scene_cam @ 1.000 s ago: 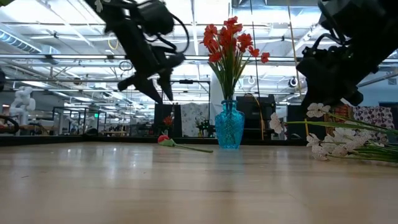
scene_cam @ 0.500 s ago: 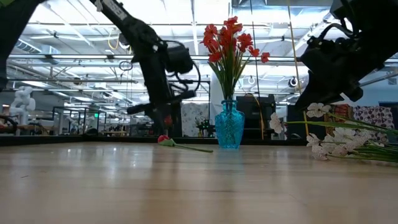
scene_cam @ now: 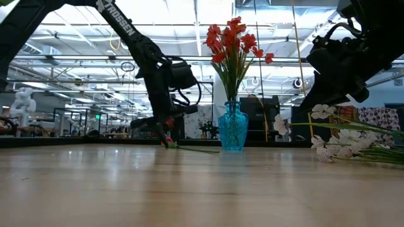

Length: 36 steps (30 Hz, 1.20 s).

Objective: Sort flowers into vase by color
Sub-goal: Put the red flower into the blue vase

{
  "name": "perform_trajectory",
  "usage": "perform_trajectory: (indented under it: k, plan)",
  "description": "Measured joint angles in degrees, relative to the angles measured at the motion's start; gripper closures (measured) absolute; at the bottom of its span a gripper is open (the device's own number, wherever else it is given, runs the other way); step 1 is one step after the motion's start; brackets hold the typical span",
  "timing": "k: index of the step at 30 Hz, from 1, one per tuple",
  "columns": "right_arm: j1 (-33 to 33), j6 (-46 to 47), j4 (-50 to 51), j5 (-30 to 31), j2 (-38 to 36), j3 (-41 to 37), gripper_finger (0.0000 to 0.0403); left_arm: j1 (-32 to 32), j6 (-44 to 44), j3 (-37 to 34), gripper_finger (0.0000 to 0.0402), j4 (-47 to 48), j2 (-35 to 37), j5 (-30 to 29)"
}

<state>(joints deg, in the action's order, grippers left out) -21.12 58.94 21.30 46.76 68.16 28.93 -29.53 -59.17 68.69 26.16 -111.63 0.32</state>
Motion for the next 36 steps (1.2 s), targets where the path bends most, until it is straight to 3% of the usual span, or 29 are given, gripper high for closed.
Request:
perform_trajectory:
  k: [6,14,29,36]
  plan:
    - [0.0,0.0,0.0,0.0,0.0,0.0,0.033,-1.1,6.6,0.1,0.0279,1.7,-0.2,1.4]
    - [0.0,0.0,0.0,0.0,0.0,0.0,0.033,-2.1,16.7,-0.1,0.0393,3.7,0.1,3.0]
    - [0.0,0.6,0.0,-0.1,0.0,0.0,0.033,2.2,20.6,-0.5,0.0398,8.4,6.5,2.0]
    - [0.0,1.5,0.0,0.1,0.0,0.0,0.033,3.5,20.7,-0.4,0.0397,7.4,7.4,-1.5]
